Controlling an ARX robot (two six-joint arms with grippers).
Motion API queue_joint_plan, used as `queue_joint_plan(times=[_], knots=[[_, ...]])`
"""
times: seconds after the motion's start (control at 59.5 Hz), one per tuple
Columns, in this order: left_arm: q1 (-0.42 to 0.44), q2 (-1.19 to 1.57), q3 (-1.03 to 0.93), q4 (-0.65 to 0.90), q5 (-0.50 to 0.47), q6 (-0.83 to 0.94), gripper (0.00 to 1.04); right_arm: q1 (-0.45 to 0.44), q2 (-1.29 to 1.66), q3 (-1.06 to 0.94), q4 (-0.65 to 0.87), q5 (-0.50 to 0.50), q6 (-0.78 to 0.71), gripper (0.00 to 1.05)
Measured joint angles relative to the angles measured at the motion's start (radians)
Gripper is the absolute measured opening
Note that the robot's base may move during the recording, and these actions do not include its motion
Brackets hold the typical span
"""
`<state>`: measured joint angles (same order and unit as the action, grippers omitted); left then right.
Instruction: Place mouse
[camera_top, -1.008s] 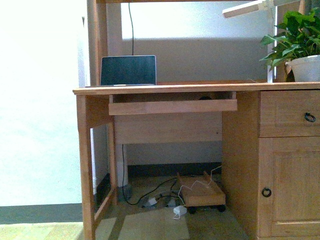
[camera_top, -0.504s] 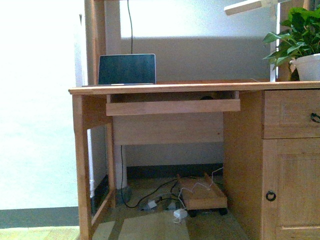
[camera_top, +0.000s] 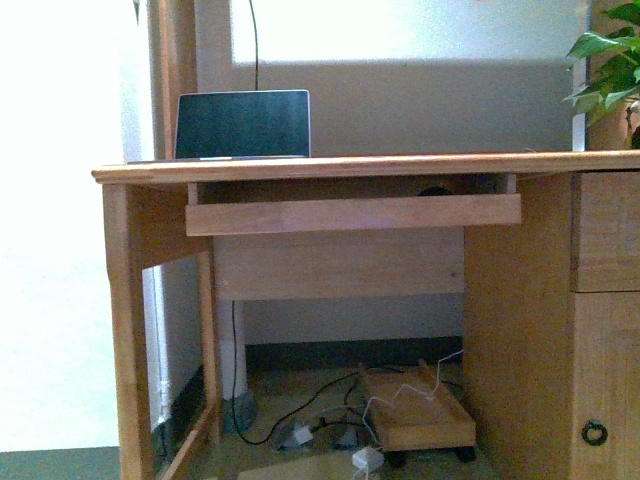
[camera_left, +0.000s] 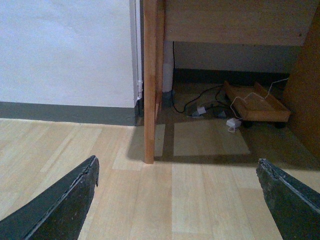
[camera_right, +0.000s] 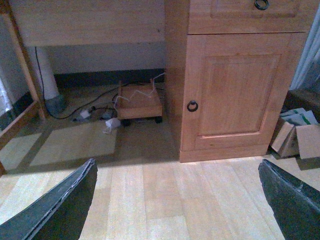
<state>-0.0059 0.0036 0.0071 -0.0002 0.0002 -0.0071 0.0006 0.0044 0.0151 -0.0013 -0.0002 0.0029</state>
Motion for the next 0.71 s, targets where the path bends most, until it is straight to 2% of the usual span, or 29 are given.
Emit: queue_joint_plan(times=[0.706], knots=[[0.0,-0.001,0.0,0.0,0.0,0.0,0.97,0.0,0.0,0.0,0.0,-0.003,0.0,0.97]])
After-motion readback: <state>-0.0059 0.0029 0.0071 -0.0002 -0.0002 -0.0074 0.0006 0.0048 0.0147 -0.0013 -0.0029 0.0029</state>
